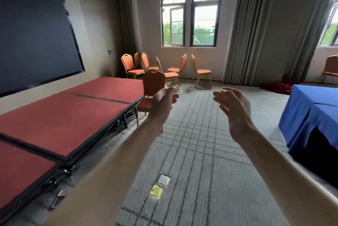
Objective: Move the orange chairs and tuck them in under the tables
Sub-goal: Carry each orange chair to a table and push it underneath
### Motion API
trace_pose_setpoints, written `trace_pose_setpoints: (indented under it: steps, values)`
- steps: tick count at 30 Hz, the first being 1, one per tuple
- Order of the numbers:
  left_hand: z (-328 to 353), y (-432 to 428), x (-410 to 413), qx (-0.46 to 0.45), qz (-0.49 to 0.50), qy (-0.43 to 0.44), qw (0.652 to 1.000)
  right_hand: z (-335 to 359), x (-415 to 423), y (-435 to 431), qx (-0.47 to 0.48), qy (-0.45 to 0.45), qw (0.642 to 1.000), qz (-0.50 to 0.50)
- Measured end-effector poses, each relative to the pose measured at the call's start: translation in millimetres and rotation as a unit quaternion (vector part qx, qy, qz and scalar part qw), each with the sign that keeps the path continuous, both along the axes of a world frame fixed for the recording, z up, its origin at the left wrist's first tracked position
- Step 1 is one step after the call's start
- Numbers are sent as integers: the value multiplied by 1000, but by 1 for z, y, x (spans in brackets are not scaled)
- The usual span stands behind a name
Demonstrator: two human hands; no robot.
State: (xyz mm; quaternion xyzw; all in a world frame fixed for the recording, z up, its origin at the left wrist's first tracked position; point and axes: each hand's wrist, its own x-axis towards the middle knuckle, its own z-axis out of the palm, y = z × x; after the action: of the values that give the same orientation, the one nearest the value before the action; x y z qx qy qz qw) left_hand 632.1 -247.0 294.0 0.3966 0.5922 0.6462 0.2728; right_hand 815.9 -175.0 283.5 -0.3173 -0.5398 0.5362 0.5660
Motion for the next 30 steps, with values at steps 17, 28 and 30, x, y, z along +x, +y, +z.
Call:
trace_pose_setpoints:
  steps: [17,28,30]
  values:
    - [-40,465,-180,-106,42,-13,993,-35,-177,443,-44,-47,994,84]
    - [-74,756,-266,-84,16,-34,996,-57,-269,730,-29,-127,989,70]
    - [-78,820,-291,-83,25,-48,995,-57,-297,792,-30,-137,987,76]
